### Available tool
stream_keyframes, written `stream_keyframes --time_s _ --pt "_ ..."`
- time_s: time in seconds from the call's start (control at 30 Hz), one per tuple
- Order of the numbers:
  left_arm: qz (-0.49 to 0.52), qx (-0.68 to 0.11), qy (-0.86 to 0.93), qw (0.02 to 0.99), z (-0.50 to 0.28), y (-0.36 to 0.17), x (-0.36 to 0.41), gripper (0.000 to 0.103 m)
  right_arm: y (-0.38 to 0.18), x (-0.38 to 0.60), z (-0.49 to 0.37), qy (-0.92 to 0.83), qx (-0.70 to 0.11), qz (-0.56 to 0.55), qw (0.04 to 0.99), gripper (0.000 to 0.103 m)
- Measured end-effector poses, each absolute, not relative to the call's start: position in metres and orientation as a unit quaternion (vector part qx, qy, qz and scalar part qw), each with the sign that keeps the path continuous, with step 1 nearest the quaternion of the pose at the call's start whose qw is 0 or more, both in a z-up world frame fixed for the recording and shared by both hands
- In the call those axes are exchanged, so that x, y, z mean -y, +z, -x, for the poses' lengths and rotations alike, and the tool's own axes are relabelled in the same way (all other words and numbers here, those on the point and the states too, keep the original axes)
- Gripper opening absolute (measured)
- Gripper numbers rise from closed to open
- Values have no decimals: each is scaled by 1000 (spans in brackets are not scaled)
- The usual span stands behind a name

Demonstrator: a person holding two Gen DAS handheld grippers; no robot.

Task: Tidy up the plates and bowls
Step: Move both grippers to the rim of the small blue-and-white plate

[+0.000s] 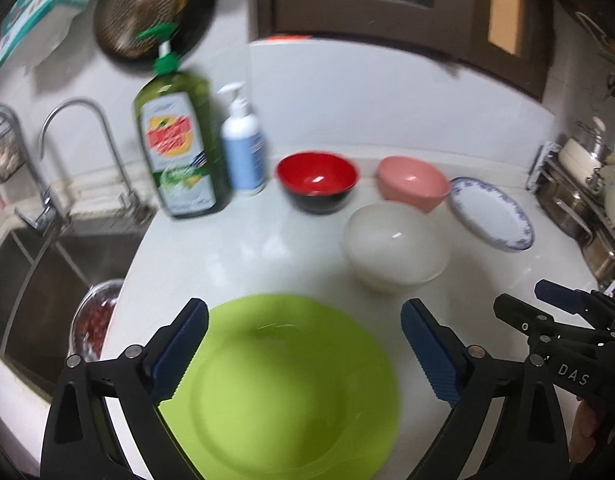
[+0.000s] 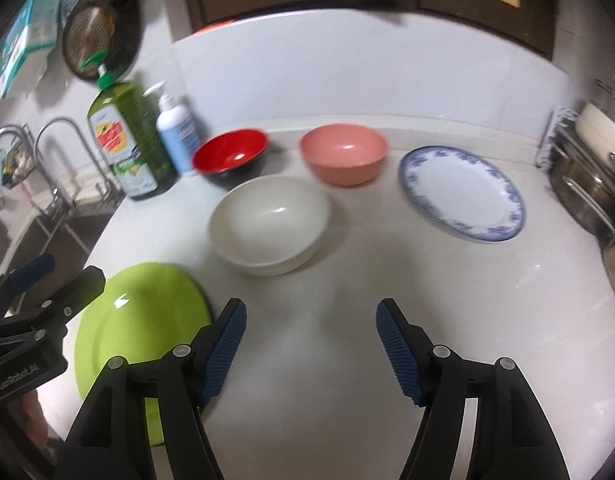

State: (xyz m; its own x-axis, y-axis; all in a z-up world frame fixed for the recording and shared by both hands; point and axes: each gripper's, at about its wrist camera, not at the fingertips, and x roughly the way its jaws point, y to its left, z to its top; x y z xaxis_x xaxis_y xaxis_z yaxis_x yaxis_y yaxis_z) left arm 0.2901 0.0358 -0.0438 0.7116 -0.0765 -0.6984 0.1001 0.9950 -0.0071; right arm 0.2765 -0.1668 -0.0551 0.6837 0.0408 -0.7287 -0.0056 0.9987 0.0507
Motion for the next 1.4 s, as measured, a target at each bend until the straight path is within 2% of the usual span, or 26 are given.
stream_keyframes --time_s 0.2,0.67,1.4 --pt "-29 -349 -72 934 -296 -25 4 103 -38 204 -271 -19 -365 -31 930 74" --pt "-33 -320 -132 937 -321 -4 87 103 -14 280 -273 -68 -325 -43 942 74" --pt "-26 -342 -156 926 -395 -44 183 99 -48 384 -328 -109 -322 -84 937 74"
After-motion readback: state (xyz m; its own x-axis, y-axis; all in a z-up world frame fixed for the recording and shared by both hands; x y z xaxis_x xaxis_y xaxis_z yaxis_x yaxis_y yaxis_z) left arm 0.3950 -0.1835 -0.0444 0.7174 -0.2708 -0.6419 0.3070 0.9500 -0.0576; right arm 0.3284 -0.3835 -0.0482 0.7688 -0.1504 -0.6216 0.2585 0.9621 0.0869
